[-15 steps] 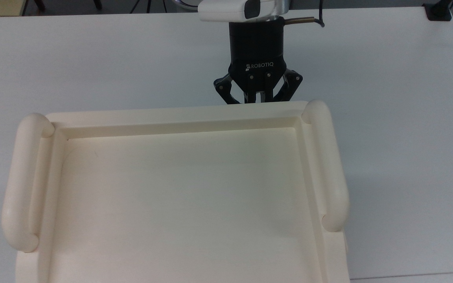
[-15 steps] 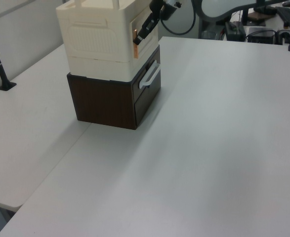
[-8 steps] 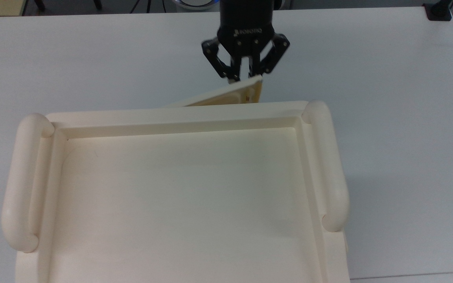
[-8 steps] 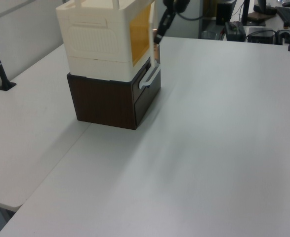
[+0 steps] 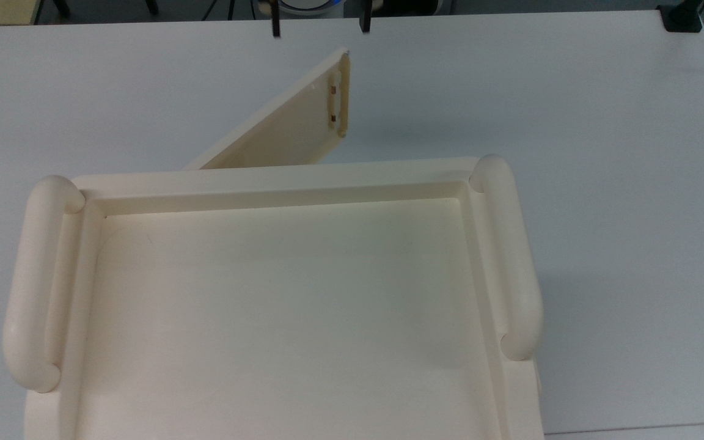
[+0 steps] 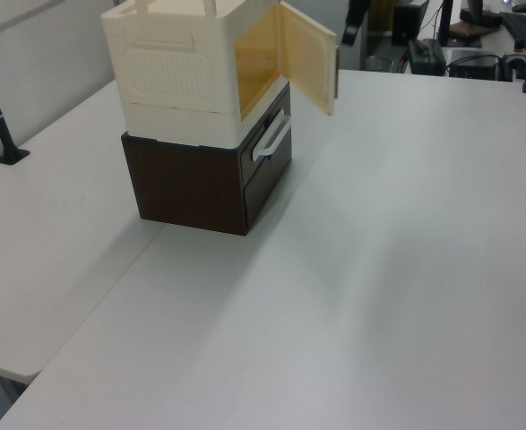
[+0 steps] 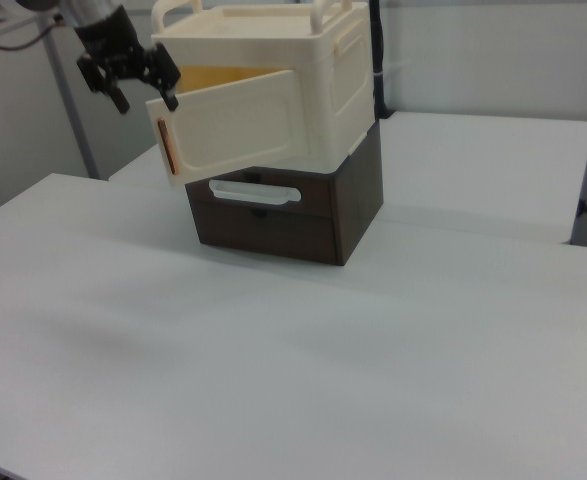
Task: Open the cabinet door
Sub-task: 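Pull the gripped door edge outward, swinging the door on its hinge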
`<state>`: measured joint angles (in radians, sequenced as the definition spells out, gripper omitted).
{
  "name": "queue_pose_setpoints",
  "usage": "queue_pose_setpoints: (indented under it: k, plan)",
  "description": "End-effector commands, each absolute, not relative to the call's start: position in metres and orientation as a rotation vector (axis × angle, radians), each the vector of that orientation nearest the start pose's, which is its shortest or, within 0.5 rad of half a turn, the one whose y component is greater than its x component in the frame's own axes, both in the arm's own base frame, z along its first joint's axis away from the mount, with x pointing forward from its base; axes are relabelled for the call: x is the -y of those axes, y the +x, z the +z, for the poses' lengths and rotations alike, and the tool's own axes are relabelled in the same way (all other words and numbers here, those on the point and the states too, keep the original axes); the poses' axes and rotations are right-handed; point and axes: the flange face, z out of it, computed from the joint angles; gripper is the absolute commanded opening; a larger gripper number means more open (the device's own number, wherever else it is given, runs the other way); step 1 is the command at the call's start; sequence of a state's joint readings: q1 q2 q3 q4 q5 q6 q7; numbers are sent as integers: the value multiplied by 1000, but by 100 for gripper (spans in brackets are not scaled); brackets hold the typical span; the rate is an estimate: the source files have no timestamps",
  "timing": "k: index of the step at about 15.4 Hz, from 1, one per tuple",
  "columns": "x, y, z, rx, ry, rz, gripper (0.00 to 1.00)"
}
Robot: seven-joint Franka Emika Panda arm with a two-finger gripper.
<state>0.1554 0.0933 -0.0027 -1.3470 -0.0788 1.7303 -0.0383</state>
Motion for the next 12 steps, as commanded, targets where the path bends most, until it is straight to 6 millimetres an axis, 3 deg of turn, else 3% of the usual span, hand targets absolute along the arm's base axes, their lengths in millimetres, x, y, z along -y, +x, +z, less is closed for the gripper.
queue_pose_setpoints:
  k: [1,4,10,12]
  plan:
    - [-66,575,719,304,-3114,-509,100]
    - [-71,584,731,289,-3064,-656,100]
    - [-86,602,702,243,-3034,-606,100]
    - [-75,602,697,219,-3051,-573,100]
